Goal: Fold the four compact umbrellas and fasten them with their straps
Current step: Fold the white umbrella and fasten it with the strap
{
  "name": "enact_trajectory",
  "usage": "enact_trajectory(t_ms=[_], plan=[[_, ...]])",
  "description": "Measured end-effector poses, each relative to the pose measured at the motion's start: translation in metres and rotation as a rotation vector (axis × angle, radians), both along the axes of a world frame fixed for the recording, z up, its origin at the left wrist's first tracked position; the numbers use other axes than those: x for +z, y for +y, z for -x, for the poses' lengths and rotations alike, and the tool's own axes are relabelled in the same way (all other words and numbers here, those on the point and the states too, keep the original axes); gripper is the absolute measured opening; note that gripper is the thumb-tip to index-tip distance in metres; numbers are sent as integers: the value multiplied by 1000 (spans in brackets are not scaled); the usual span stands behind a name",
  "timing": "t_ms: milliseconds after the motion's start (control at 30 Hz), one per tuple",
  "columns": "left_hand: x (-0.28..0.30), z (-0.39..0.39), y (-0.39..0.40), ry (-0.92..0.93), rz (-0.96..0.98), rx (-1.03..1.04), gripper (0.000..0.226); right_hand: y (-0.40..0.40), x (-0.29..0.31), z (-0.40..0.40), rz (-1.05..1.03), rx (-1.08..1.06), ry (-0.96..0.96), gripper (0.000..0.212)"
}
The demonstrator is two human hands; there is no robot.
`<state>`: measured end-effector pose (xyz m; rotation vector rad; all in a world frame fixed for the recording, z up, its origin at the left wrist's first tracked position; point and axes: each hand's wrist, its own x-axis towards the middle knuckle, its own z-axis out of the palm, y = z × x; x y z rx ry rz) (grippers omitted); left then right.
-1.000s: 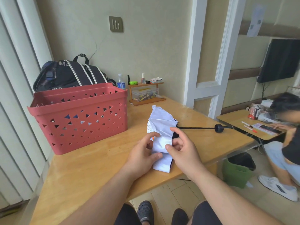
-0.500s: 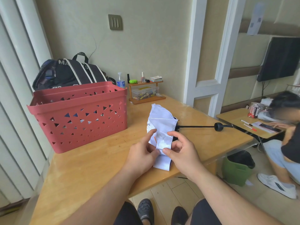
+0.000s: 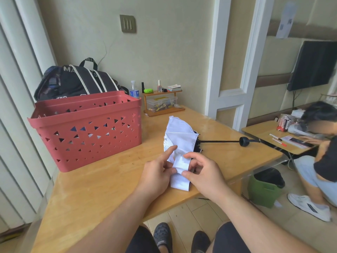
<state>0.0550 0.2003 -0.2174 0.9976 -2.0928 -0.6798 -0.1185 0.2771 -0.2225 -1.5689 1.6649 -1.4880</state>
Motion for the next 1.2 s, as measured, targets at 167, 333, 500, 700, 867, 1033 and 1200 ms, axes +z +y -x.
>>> enact_trajectory(t_ms=[167,333,500,700,867,1033,1200], plan=[[-2,2,4,-17,95,-1,67,5,0,-4,-24,-81,321,52],[-1,-10,-1,-82,83,11,36,2,-12,5,142,-135,561,30],[-5,-14,2,-60,149,6,34,1,-22,3,291,-155,675,11],[-7,-14,5,-92,250,24,21,1,-22,4,368,-164,660,12],[-8,-14,8,-161,276,14,17,4,-29,5,356,-156,667,10],[-10,-15,6,-163,284,15,22,6,-25,3,272,-123,599,16],[-14,-15,1,-85,311,8,12,9,-8,-1,125,-39,476,10]])
